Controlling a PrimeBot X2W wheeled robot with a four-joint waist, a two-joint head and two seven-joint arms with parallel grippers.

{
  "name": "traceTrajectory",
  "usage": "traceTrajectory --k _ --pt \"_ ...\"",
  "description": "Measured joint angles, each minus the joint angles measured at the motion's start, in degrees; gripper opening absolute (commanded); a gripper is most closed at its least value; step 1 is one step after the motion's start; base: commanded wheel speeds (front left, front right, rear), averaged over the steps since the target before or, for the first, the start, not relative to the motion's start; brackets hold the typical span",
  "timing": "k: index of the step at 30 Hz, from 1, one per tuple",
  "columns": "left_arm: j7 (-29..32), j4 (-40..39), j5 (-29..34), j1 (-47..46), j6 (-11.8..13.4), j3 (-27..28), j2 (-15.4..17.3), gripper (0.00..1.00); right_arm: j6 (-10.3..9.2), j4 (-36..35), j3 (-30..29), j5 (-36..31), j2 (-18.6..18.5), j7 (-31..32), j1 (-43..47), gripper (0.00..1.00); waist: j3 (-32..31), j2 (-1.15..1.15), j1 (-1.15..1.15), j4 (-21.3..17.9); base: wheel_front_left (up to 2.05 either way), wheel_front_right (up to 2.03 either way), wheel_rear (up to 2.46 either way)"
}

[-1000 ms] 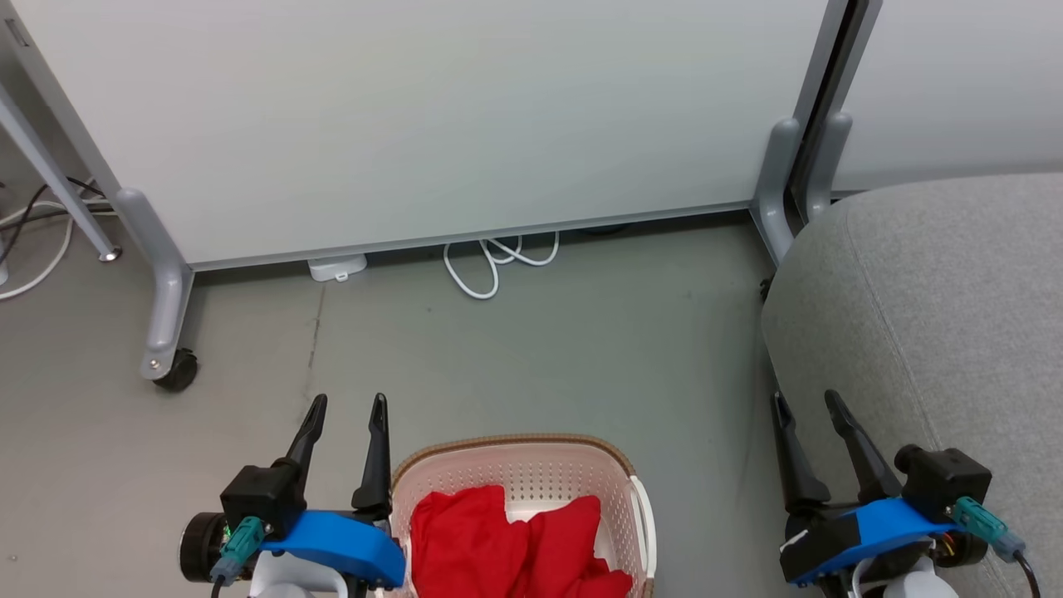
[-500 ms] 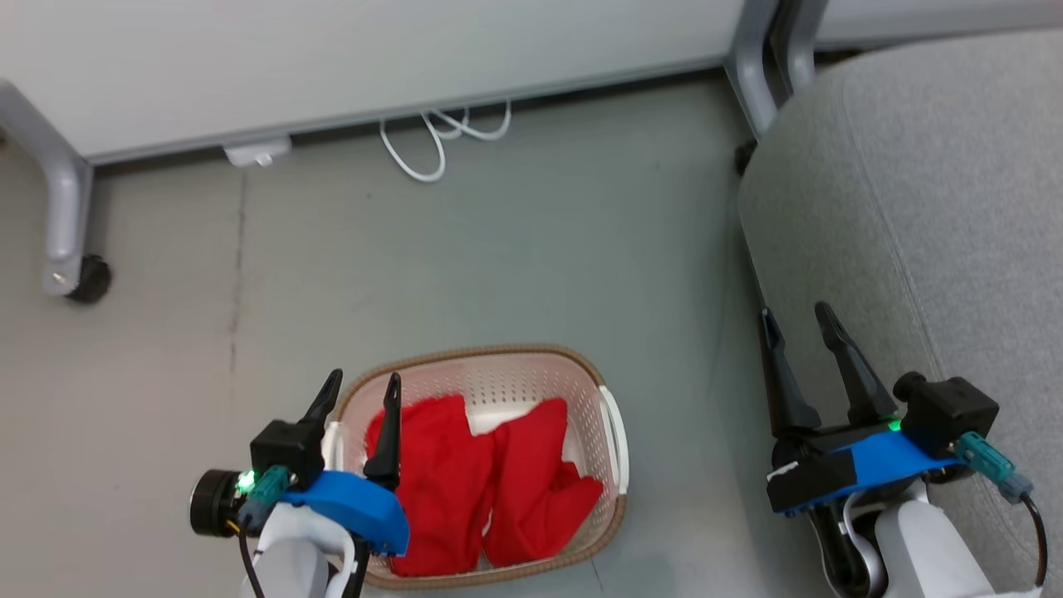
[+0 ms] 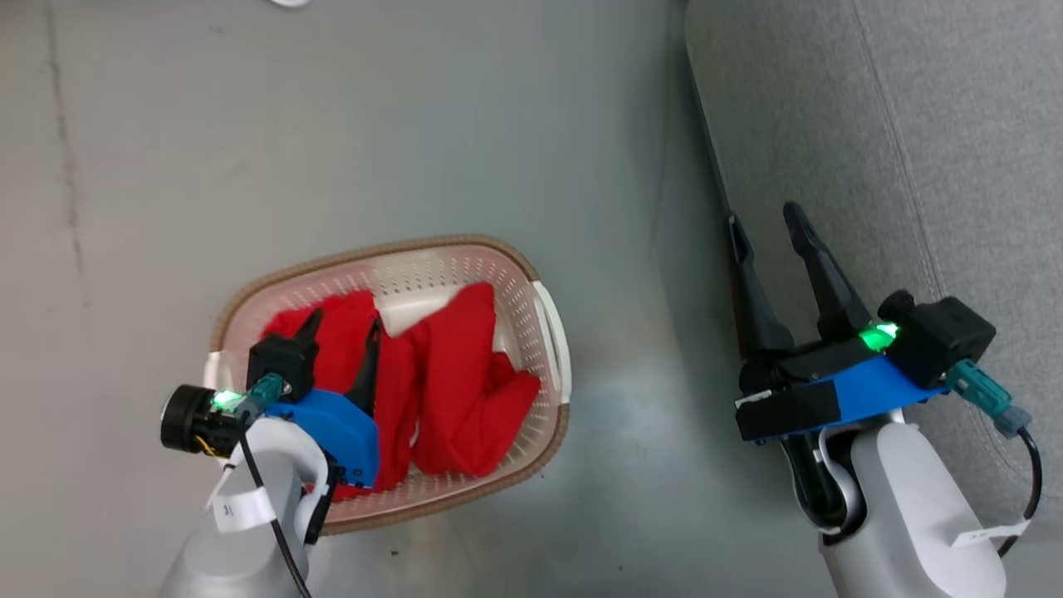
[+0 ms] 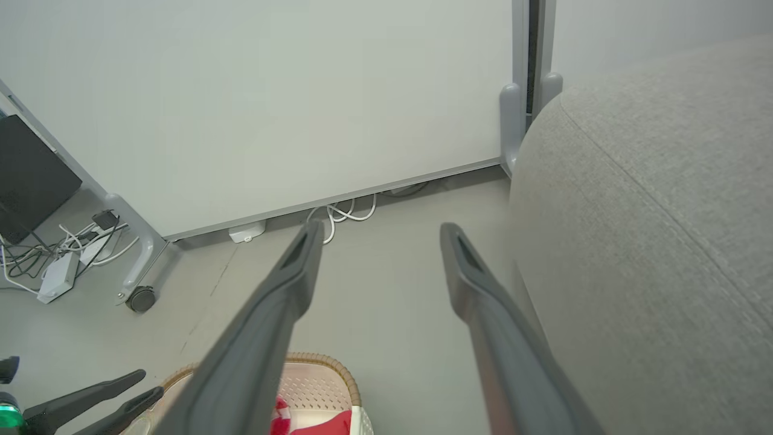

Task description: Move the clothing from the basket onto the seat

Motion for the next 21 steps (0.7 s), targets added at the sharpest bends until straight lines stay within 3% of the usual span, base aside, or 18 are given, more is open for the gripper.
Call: traceTrajectory --k 11,21 --pt "3.3 9.7 -0.1 -8.2 -0.2 -3.9 2.8 1.00 0.00 -4.1 2.7 1.6 0.0 -0.2 -4.9 1.00 10.5 0.00 0.00 -4.8 0.00 0.00 0.00" --pt "6.1 16.3 0.2 -12.9 0.3 -5.8 4.8 1.00 0.00 -7.1 4.8 1.8 0.0 -0.2 -6.1 1.00 16.3 0.00 -0.01 -7.7 0.00 0.00 0.00"
